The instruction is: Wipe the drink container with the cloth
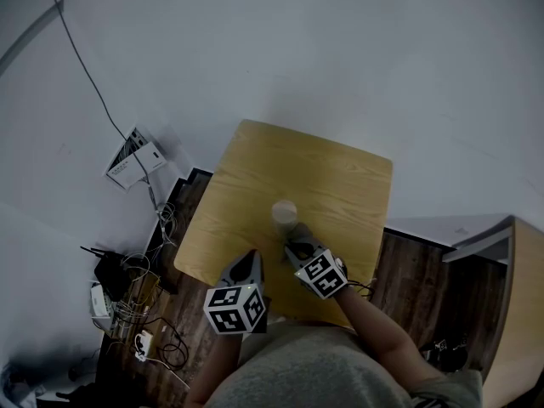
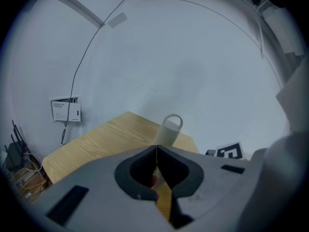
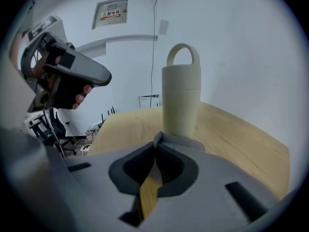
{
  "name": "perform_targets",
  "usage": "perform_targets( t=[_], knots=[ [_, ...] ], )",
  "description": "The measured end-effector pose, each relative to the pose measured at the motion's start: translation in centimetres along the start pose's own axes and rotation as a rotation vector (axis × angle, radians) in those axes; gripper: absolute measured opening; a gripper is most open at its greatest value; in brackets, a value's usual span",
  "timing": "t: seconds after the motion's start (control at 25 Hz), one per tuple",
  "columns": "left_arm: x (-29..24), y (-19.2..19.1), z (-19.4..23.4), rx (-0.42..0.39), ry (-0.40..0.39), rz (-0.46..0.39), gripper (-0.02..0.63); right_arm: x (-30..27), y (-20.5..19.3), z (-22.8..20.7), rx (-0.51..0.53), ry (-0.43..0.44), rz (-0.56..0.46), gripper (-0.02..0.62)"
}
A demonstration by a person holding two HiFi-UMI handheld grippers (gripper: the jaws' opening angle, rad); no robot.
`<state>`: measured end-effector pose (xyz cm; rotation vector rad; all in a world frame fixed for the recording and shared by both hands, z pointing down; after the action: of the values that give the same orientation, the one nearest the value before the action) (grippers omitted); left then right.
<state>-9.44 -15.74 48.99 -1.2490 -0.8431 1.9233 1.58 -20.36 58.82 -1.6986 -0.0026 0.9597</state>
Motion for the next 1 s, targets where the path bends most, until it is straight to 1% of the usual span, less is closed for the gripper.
perform_targets(
  t=[0.16,0.48,0.72,0.8,0.88,1.0],
  knots=[
    [-0.1,0.0,0.1,0.000,0.001,-0.001,0.002,0.3,0.0,0.3,0.000,-0.001,-0.005,0.008],
    [0.4,0.0,1.0,0.008,0.037,-0.015,0.002,3.2,1.8,2.6,0.091,0.039,-0.053,0.008],
    [0.9,-0.2,2.0,0.018,0.070,-0.031,0.002,5.2,4.3,5.0,0.130,0.100,-0.144,0.008],
    [1.1,-0.1,2.0,0.018,0.073,-0.036,0.002,5.9,5.4,5.7,0.161,0.116,-0.170,0.008],
    [1.2,-0.1,2.0,0.019,0.073,-0.039,0.002,6.4,6.5,6.0,0.188,0.122,-0.189,0.008],
    [1.4,-0.1,1.9,0.019,0.070,-0.040,0.002,6.9,7.9,6.0,0.211,0.108,-0.223,0.008]
  ],
)
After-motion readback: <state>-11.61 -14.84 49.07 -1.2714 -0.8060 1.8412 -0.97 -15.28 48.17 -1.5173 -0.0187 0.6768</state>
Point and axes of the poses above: the fingertips, and each gripper's own axes: x backward along the fingers, z to its left, y out of its top, the point moved 5 cm from there along x, backward along the fingers
